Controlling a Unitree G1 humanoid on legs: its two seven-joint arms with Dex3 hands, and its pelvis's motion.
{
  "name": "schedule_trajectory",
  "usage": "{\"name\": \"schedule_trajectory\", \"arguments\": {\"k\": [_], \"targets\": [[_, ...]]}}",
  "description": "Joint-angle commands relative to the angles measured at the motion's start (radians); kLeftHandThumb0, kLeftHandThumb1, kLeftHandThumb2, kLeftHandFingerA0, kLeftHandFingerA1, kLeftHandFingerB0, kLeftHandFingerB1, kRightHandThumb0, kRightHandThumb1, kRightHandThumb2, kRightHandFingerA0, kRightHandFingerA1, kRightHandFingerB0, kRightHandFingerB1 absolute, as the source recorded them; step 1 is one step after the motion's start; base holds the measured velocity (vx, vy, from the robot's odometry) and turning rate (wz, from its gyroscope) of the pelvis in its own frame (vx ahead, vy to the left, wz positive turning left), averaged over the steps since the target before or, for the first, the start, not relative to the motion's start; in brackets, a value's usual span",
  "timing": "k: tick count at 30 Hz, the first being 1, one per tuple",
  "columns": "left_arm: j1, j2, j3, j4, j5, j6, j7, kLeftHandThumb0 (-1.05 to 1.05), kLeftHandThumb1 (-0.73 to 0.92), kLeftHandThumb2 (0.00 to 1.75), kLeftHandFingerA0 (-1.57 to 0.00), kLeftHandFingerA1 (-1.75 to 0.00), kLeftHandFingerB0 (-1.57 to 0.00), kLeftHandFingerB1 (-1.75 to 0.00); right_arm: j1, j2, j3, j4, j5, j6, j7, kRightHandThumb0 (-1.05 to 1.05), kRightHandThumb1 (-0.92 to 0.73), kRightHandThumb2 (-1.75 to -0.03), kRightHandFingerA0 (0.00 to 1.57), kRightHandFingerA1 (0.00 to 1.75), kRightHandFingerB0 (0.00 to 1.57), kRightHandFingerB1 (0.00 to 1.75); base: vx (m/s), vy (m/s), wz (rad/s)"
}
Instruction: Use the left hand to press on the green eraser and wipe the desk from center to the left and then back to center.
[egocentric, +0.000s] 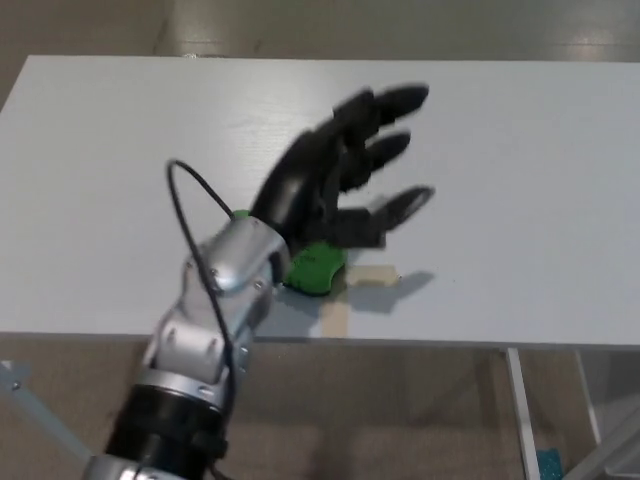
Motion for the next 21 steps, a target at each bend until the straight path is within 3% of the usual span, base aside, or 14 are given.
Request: {"name": "schedule_trajectory", "arguments": {"k": [1, 4, 6, 10, 11, 13, 17, 18, 21], "targets": [[0.171, 0.294, 0.003, -0.722, -0.408, 0.254, -0.384, -0.86, 0.55, 0.88, -0.16, -0.12, -0.04, -0.38, 0.024, -0.007, -0.003, -0.004, 0.020, 0.021, 0.037, -0.42, -0.76, -0.63, 0.80, 0.62, 0.63, 0.40, 0.00, 0.000, 0.00], [0.308, 0.397, 0.040, -0.865, -0.496, 0.221, -0.452, -0.79, 0.46, 0.82, -0.06, -0.16, -0.08, -0.37, 0.023, -0.016, 0.000, 0.002, 0.011, 0.013, 0.035, -0.41, -0.77, -0.63, 0.79, 0.63, 0.61, 0.39, 0.00, 0.000, 0.00], [0.529, 0.502, 0.129, -0.957, -0.570, 0.169, -0.556, -0.72, 0.44, 0.80, -0.08, -0.22, -0.07, -0.35, 0.026, -0.024, 0.001, 0.011, 0.006, 0.012, 0.034, -0.41, -0.76, -0.63, 0.79, 0.61, 0.59, 0.38, 0.00, 0.000, 0.00], [0.789, 0.557, 0.236, -0.975, -0.618, 0.131, -0.656, -0.71, 0.44, 0.76, -0.10, -0.35, -0.07, -0.35, 0.029, -0.025, -0.007, 0.019, 0.014, 0.021, 0.033, -0.42, -0.76, -0.63, 0.79, 0.60, 0.58, 0.38, 0.00, 0.000, 0.00], [0.903, 0.557, 0.292, -0.968, -0.630, 0.126, -0.688, -0.34, 0.20, 0.83, 0.00, -0.47, -0.04, -0.50, 0.028, -0.025, -0.005, 0.025, 0.010, 0.026, 0.028, -0.42, -0.76, -0.63, 0.79, 0.61, 0.57, 0.37, 0.00, 0.000, 0.00], [1.089, 0.546, 0.395, -0.939, -0.658, 0.133, -0.734, -0.30, 0.19, 0.82, -0.06, -0.50, -0.09, -0.51, 0.029, -0.027, 0.001, 0.040, -0.004, 0.025, 0.014, -0.42, -0.76, -0.63, 0.79, 0.60, 0.57, 0.37, 0.00, 0.000, 0.00], [1.227, 0.517, 0.469, -0.868, -0.676, 0.117, -0.774, -0.29, 0.18, 0.82, -0.07, -0.50, -0.10, -0.52, 0.037, -0.031, 0.005, 0.049, -0.010, 0.017, 0.014, -0.43, -0.76, -0.63, 0.79, 0.60, 0.57, 0.37, 0.00, 0.000, 0.00], [1.249, 0.489, 0.485, -0.811, -0.653, 0.059, -0.786, -0.61, 0.44, 0.54, -0.29, -0.31, -0.24, -0.33, 0.039, -0.031, 0.000, 0.047, 0.002, 0.022, 0.029, -0.43, -0.76, -0.63, 0.79, 0.59, 0.55, 0.37, 0.00, 0.000, 0.00], [1.284, 0.452, 0.521, -0.623, -0.528, -0.092, -0.771, -0.67, 0.39, 0.69, -0.27, -0.39, -0.23, -0.39, 0.045, -0.033, -0.012, 0.047, 0.025, 0.034, 0.055, -0.43, -0.75, -0.63, 0.77, 0.58, 0.53, 0.36, 0.00, 0.000, 0.00]]}}
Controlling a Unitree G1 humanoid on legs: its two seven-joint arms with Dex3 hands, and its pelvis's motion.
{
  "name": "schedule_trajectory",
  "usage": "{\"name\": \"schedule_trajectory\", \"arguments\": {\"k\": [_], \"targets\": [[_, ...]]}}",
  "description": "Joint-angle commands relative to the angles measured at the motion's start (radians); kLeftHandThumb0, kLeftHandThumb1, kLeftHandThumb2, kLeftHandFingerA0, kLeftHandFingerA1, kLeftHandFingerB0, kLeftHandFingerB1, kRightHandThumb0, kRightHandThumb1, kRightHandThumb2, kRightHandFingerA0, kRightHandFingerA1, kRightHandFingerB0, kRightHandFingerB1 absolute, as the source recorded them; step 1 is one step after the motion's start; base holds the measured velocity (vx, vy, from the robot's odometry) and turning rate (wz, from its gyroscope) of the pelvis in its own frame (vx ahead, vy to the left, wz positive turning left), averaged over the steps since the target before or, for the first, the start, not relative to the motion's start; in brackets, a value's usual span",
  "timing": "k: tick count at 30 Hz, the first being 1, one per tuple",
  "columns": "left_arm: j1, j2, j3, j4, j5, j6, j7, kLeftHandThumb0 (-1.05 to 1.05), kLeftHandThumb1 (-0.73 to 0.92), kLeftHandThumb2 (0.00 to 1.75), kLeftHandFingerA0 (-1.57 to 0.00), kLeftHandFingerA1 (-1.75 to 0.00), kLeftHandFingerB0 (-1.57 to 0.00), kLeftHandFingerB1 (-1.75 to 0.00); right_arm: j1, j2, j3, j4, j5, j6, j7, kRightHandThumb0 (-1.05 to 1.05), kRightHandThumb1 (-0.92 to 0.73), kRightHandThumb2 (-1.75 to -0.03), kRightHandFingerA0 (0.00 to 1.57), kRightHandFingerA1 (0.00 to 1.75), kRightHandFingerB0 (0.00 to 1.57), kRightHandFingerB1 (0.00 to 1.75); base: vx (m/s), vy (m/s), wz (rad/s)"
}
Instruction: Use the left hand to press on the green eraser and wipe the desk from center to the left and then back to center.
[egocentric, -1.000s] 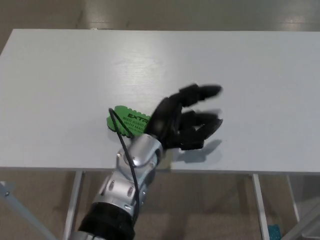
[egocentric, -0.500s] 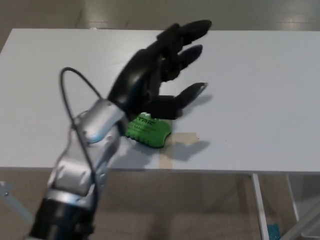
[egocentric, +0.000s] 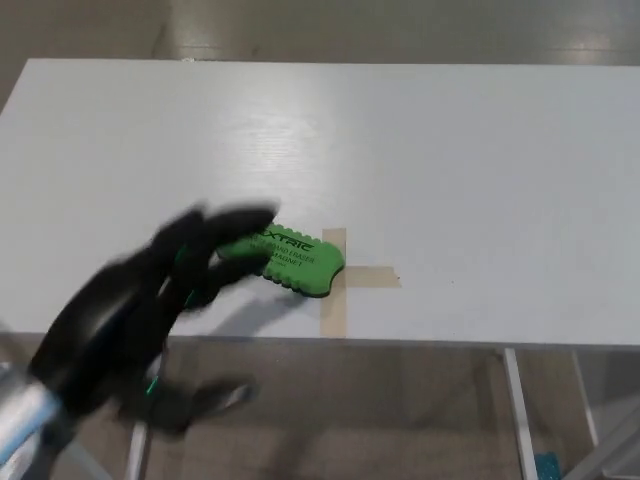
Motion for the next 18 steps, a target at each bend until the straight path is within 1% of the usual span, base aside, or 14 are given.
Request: {"name": "schedule_trajectory", "arguments": {"k": [1, 2, 5, 6, 7, 8, 9, 10, 13, 14, 15, 16, 17, 18], "targets": [[0.610, 0.100, 0.325, -0.018, -0.281, -0.157, -0.521, -0.67, 0.39, 0.69, -0.27, -0.39, -0.23, -0.39, 0.048, -0.027, -0.013, 0.038, 0.026, 0.033, 0.054, -0.43, -0.75, -0.63, 0.77, 0.58, 0.53, 0.36, 0.00, 0.000, 0.00], [0.585, 0.122, 0.314, 0.100, -0.213, -0.195, -0.499, -0.69, 0.47, 0.56, -0.33, -0.33, -0.28, -0.31, 0.048, -0.029, -0.009, 0.042, 0.014, 0.028, 0.038, -0.44, -0.76, -0.64, 0.70, 0.54, 0.50, 0.36, 0.00, 0.000, 0.00], [0.522, 0.173, 0.286, 0.409, -0.044, -0.296, -0.425, -0.73, 0.49, 0.56, -0.33, -0.34, -0.31, -0.32, 0.058, -0.032, 0.005, 0.049, -0.020, 0.015, -0.006, -0.43, -0.75, -0.63, 0.67, 0.50, 0.50, 0.36, 0.00, 0.000, 0.00], [0.492, 0.176, 0.277, 0.511, -0.023, -0.289, -0.398, -0.77, 0.44, 0.80, -0.31, -0.43, -0.30, -0.40, 0.062, -0.030, 0.007, 0.049, -0.026, 0.014, -0.018, -0.44, -0.74, -0.63, 0.66, 0.49, 0.50, 0.36, 0.00, 0.000, 0.00], [0.457, 0.176, 0.267, 0.617, -0.012, -0.277, -0.378, -0.77, 0.44, 0.80, -0.31, -0.43, -0.30, -0.40, 0.065, -0.028, 0.008, 0.050, -0.029, 0.014, -0.031, -0.44, -0.74, -0.63, 0.66, 0.49, 0.50, 0.36, 0.00, 0.000, 0.00], [0.437, 0.166, 0.262, 0.692, -0.006, -0.276, -0.356, -0.70, 0.46, 0.56, -0.37, -0.37, -0.36, -0.33, 0.071, -0.025, 0.005, 0.051, -0.026, 0.012, -0.033, -0.44, -0.74, -0.63, 0.66, 0.48, 0.51, 0.36, 0.00, 0.000, 0.00], [0.437, 0.166, 0.262, 0.692, -0.006, -0.276, -0.356, -0.70, 0.46, 0.56, -0.37, -0.37, -0.36, -0.33, 0.071, -0.025, 0.005, 0.051, -0.026, 0.012, -0.033, -0.44, -0.74, -0.63, 0.66, 0.48, 0.51, 0.36, 0.00, 0.000, 0.06], [0.397, 0.141, 0.258, 0.826, 0.013, -0.288, -0.290, -0.68, 0.38, 0.60, -0.42, -0.42, -0.36, -0.36, 0.079, -0.022, -0.001, 0.052, -0.016, 0.009, -0.031, -0.43, -0.74, -0.63, 0.67, 0.50, 0.51, 0.36, 0.00, 0.000, 0.00], [0.356, 0.118, 0.255, 0.940, 0.032, -0.306, -0.222, -0.68, 0.38, 0.60, -0.42, -0.42, -0.36, -0.36, 0.080, -0.021, -0.007, 0.054, -0.006, 0.008, -0.027, -0.43, -0.74, -0.63, 0.67, 0.50, 0.51, 0.36, 0.00, 0.000, 0.00], [0.315, 0.093, 0.265, 1.046, 0.040, -0.310, -0.136, -0.65, 0.36, 0.71, -0.44, -0.48, -0.39, -0.42, 0.068, -0.019, -0.016, 0.059, 0.011, 0.013, -0.012, -0.43, -0.74, -0.63, 0.68, 0.51, 0.50, 0.36, 0.00, 0.000, 0.00], [0.315, 0.093, 0.265, 1.046, 0.040, -0.310, -0.136, -0.65, 0.36, 0.71, -0.44, -0.48, -0.39, -0.42, 0.068, -0.019, -0.016, 0.059, 0.011, 0.013, -0.012, -0.43, -0.74, -0.63, 0.68, 0.51, 0.50, 0.36, 0.00, 0.000, 0.00], [0.276, 0.073, 0.271, 1.141, 0.044, -0.315, -0.063, -0.64, 0.36, 0.71, -0.49, -0.50, -0.38, -0.42, 0.053, -0.021, -0.017, 0.065, 0.011, 0.018, -0.016, -0.43, -0.74, -0.63, 0.68, 0.51, 0.50, 0.36, 0.00, 0.000, 0.00], [0.255, 0.068, 0.266, 1.179, 0.049, -0.313, -0.035, -0.64, 0.36, 0.72, -0.54, -0.52, -0.40, -0.43, 0.041, -0.026, -0.015, 0.068, 0.003, 0.024, -0.028, -0.42, -0.74, -0.63, 0.68, 0.51, 0.51, 0.36, 0.00, 0.000, 0.00], [0.255, 0.068, 0.266, 1.179, 0.049, -0.313, -0.035, -0.64, 0.36, 0.72, -0.54, -0.52, -0.40, -0.43, 0.041, -0.026, -0.015, 0.068, 0.003, 0.024, -0.028, -0.42, -0.74, -0.63, 0.68, 0.51, 0.51, 0.36, 0.00, 0.000, 0.00]]}}
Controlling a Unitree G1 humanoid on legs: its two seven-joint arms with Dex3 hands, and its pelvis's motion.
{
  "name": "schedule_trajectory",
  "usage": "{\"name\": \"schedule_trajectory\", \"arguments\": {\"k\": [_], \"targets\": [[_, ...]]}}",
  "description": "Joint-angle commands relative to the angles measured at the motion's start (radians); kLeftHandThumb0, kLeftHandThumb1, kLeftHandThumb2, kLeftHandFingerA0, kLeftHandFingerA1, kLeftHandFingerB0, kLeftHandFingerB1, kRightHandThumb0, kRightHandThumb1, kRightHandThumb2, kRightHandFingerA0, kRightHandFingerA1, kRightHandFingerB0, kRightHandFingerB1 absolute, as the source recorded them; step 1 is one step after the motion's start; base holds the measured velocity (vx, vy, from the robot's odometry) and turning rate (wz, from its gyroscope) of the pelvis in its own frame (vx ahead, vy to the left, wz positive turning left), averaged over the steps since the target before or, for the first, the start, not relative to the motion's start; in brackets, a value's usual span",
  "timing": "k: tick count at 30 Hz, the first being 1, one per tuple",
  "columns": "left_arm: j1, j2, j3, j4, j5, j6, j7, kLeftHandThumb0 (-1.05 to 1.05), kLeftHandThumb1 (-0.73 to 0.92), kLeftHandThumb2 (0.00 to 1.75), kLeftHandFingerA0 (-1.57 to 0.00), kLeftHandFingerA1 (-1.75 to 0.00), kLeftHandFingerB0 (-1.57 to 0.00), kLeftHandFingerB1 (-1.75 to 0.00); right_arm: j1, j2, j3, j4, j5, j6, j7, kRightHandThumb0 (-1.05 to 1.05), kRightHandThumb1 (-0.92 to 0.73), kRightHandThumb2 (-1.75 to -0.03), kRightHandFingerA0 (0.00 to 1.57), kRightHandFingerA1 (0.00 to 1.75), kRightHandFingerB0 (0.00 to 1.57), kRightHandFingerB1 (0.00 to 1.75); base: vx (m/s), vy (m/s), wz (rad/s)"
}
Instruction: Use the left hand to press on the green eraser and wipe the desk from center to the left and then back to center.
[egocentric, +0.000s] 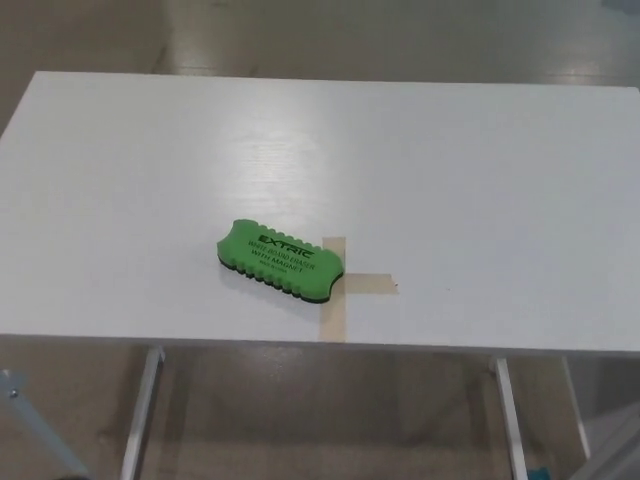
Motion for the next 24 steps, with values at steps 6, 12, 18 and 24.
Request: {"name": "schedule_trajectory", "arguments": {"k": [6, 12, 18, 24], "targets": [[-0.207, -0.058, 0.017, 0.814, 0.123, -0.172, 0.220, -0.62, 0.39, 0.74, -0.51, -0.53, -0.40, -0.45, -0.034, -0.022, -0.020, 0.038, -0.004, 0.074, -0.064, -0.43, -0.74, -0.63, 0.67, 0.50, 0.51, 0.36, 0.00, 0.000, 0.00], [-0.242, -0.061, -0.019, 0.851, 0.145, -0.201, 0.200, -0.65, 0.40, 0.76, -0.49, -0.52, -0.40, -0.44, -0.056, -0.027, -0.020, 0.040, -0.001, 0.091, -0.055, -0.46, -0.74, -0.63, 0.67, 0.50, 0.51, 0.36, 0.00, 0.000, 0.00], [-0.262, -0.064, 0.002, 0.913, 0.118, -0.239, 0.170, -0.66, 0.40, 0.76, -0.50, -0.52, -0.41, -0.45, -0.053, -0.043, -0.004, 0.043, -0.019, 0.104, -0.046, -0.47, -0.74, -0.63, 0.65, 0.48, 0.49, 0.35, 0.00, 0.000, 0.00], [-0.297, -0.065, 0.017, 0.984, 0.114, -0.277, 0.170, -0.63, 0.48, 0.56, -0.57, -0.44, -0.49, -0.35, -0.058, -0.038, -0.007, 0.055, -0.007, 0.106, -0.047, -0.47, -0.74, -0.63, 0.64, 0.49, 0.49, 0.35, 0.00, 0.000, 0.00]]}}
